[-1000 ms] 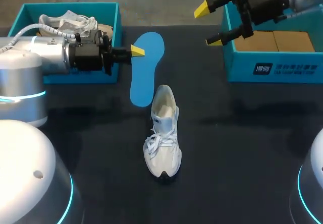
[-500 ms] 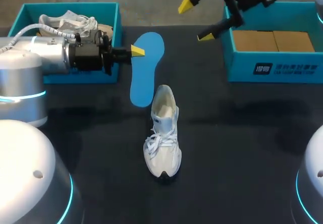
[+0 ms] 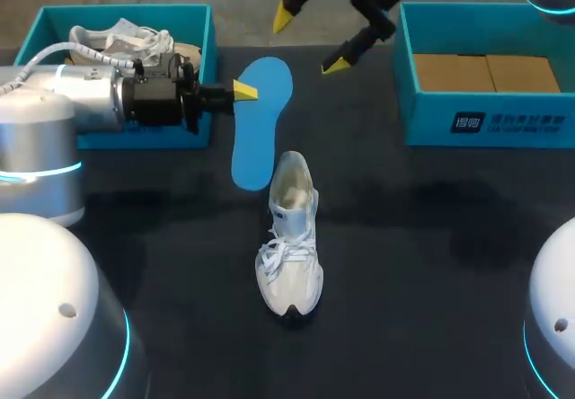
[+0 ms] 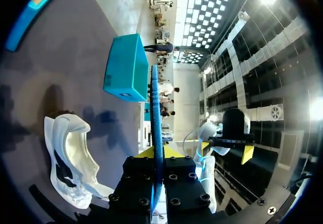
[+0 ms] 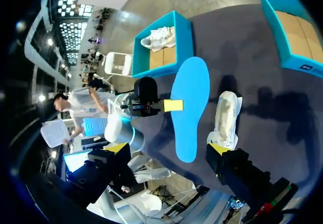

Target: Take the shoe out of the shoebox, open the shoe tongue, remove and reinsert the insole, then place the shoe into the shoebox

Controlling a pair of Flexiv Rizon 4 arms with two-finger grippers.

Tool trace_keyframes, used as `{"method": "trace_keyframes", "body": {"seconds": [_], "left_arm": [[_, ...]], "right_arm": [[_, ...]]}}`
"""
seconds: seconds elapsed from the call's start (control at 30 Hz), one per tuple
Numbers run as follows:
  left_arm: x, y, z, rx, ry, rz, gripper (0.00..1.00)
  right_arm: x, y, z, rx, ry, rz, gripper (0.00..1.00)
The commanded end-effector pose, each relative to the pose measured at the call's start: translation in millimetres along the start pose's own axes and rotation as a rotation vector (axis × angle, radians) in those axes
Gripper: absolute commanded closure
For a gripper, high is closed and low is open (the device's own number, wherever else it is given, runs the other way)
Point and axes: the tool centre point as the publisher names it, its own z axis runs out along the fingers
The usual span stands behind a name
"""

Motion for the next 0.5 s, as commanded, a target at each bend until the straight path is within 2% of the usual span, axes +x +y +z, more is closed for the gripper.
{"method": "trace_keyframes", "body": {"seconds": [0.03, 0.23, 0.4, 0.5], "left_arm": [[0.3, 0.6, 0.1, 0.001, -0.003, -0.001, 1.00], [0.3, 0.6, 0.1, 0.001, -0.003, -0.001, 1.00], [0.3, 0.6, 0.1, 0.001, -0.003, -0.001, 1.00], [0.3, 0.6, 0.1, 0.001, -0.003, -0.001, 1.00]], "right_arm": [[12.1, -0.4, 9.9, -0.011, -0.179, 0.009, 0.00], [21.5, -1.7, 19.7, -0.014, -0.282, 0.021, 0.00], [21.1, -1.2, 22.6, -0.031, -0.324, 0.012, 0.00], [20.9, -0.2, 26.5, -0.046, -0.391, 0.010, 0.00]]}}
